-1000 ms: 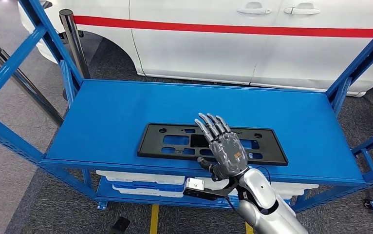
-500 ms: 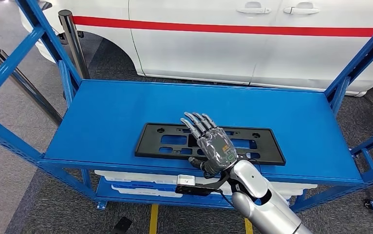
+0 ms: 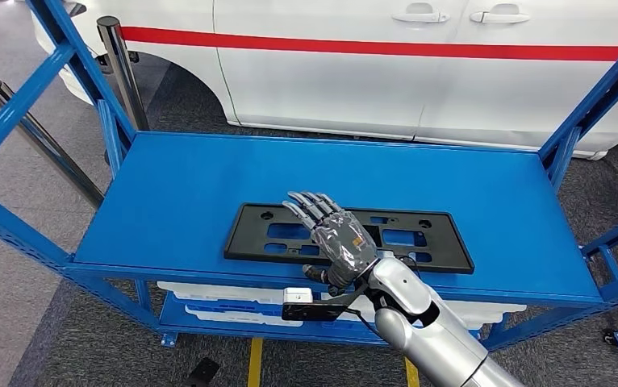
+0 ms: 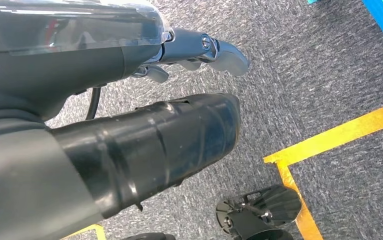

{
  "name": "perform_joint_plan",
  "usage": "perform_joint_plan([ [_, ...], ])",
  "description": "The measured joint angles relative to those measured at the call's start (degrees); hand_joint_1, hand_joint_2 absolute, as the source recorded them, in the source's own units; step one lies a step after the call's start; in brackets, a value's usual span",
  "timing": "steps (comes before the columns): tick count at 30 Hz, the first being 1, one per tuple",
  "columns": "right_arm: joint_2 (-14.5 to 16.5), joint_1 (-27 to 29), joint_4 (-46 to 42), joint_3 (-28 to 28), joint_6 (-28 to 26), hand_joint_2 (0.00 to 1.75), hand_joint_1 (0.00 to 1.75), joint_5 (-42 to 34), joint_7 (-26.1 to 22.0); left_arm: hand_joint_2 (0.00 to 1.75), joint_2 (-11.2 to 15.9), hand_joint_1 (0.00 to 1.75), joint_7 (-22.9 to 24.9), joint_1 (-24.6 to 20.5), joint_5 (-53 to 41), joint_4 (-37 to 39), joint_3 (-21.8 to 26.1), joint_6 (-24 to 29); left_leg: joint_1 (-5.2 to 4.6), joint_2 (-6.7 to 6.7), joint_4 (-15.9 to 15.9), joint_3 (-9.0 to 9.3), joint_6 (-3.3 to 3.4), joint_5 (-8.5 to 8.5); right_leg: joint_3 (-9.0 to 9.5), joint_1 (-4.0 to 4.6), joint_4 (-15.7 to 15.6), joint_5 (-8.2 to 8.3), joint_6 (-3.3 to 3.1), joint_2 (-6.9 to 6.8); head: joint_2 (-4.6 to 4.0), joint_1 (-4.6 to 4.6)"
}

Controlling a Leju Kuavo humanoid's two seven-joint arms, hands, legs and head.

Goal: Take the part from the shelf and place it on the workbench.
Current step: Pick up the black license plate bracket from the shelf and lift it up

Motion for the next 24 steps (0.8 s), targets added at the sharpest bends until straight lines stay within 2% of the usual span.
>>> perform_joint_plan([
  [6,0.46,-0.77,1.03,1.01,4.84,1.75,0.00,-5.74,-1.57,0.00,0.00,0.00,0.55,-0.02,0.01,0.00,-0.15,-0.10,0.00,0.00,0.00,0.00,0.00,0.00,0.00,-0.01,0.00,0.00,0.00,0.00,0.00,0.00],
  [15,0.84,-1.94,2.31,3.06,5.74,1.75,0.00,-6.23,-1.69,0.00,0.00,0.00,0.70,-0.02,0.21,0.00,-0.62,-0.14,0.00,0.00,0.00,0.00,0.00,0.00,0.00,0.00,0.00,0.00,0.00,0.00,0.00,0.00],
  [24,0.83,-5.02,4.58,5.50,9.42,1.75,0.00,-7.17,-1.38,0.00,0.00,0.00,0.72,-0.01,0.69,0.00,-0.79,-0.14,0.00,0.00,0.00,0.00,0.01,0.01,-0.01,-0.01,0.00,0.00,0.00,0.00,0.00,0.00],
])
